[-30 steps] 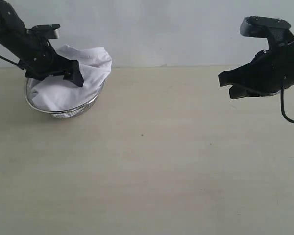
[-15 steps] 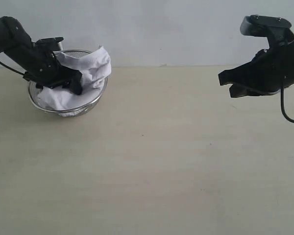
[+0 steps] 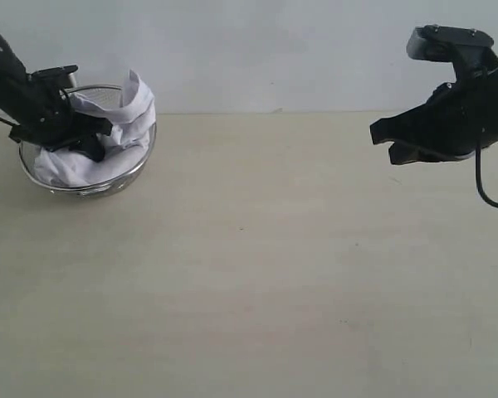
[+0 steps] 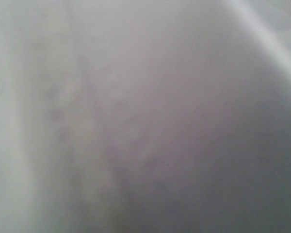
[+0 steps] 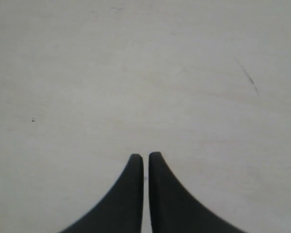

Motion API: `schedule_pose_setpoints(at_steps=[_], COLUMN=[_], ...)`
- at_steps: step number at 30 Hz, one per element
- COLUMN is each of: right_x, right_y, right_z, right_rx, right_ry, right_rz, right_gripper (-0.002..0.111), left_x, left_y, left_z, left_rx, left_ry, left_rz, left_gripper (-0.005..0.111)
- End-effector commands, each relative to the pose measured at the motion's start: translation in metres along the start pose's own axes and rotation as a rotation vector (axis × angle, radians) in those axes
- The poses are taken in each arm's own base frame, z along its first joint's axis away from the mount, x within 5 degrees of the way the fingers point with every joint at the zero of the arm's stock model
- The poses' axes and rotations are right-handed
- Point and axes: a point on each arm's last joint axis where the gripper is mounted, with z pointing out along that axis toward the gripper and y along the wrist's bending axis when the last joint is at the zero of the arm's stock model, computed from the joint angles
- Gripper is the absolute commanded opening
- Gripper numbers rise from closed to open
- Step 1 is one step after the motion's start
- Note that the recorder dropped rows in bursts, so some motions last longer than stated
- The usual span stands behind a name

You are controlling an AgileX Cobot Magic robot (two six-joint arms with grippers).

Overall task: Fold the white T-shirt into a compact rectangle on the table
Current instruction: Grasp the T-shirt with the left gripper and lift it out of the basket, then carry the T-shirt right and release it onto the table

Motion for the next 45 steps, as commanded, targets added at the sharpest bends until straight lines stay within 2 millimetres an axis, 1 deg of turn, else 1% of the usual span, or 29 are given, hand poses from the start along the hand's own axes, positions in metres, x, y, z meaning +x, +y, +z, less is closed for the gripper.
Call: schedule_pose_setpoints(at_steps=[1,3,5,8,11,14,18,20,23,26,28,30,34,36,39,41,42,44,45], right_x=[-0.003,-0.003,-0.003,-0.003,-0.004,-0.006,-0.007,-0.007,-0.007,-0.007,-0.007,-0.008,-0.009,-0.009,-0.010,-0.009,-0.009,-0.009,-0.009], right_y=[-0.001,-0.001,-0.001,-0.001,-0.001,-0.002,-0.003,-0.003,-0.004,-0.004,-0.004,-0.003,-0.006,-0.014,-0.029,-0.037,-0.039,-0.039,-0.038], right_z=[-0.001,-0.001,-0.001,-0.001,-0.001,-0.001,-0.001,-0.001,-0.001,-0.001,-0.002,-0.004,-0.011,-0.018,-0.029,-0.033,-0.034,-0.033,-0.033], right_rx=[0.006,0.007,0.011,0.012,0.014,0.027,0.034,0.035,0.036,0.038,0.040,0.039,0.056,0.074,0.106,0.117,0.116,0.114,0.108], right_ry=[-0.016,-0.017,-0.023,-0.025,-0.029,-0.050,-0.061,-0.063,-0.063,-0.062,-0.064,-0.067,-0.078,-0.084,-0.103,-0.103,-0.100,-0.100,-0.103], right_rz=[-0.003,-0.005,-0.005,-0.011,-0.018,-0.018,-0.018,-0.021,-0.042,-0.048,-0.053,-0.056,-0.074,-0.062,-0.012,0.020,0.029,0.034,0.042], right_gripper=[0.000,0.000,0.000,0.000,0.000,0.000,0.000,0.000,0.000,0.000,0.000,0.000,0.000,0.000,0.000,0.000,0.000,0.000,0.000], left_x=[0.003,-0.007,-0.018,-0.038,-0.045,-0.048,-0.048,-0.047,-0.044,-0.039,-0.033,-0.024,0.004,0.019,0.048,0.070,0.090,0.111,0.122], left_y=[-0.003,-0.009,-0.019,-0.035,-0.046,-0.059,-0.083,-0.100,-0.132,-0.163,-0.179,-0.189,-0.193,-0.192,-0.190,-0.189,-0.193,-0.203,-0.213], left_z=[-0.010,-0.031,-0.056,-0.102,-0.131,-0.155,-0.182,-0.193,-0.213,-0.224,-0.222,-0.214,-0.187,-0.178,-0.167,-0.157,-0.147,-0.132,-0.126], left_rx=[0.045,0.052,0.089,0.142,0.183,0.233,0.277,0.294,0.330,0.382,0.425,0.439,0.417,0.413,0.414,0.370,0.338,0.320,0.333], left_ry=[0.013,-0.048,-0.124,-0.271,-0.344,-0.383,-0.427,-0.444,-0.485,-0.508,-0.489,-0.461,-0.414,-0.421,-0.476,-0.532,-0.554,-0.538,-0.510], left_rz=[0.014,0.032,0.082,0.091,0.095,0.139,0.185,0.218,0.314,0.362,0.358,0.356,0.324,0.276,0.175,0.113,0.058,0.085,0.170], left_gripper=[0.005,0.005,0.005,0.005,0.005,0.005,0.005,0.005,0.005,0.005,0.005,0.005,0.005,0.005,0.005,0.005,0.005,0.005,0.005])
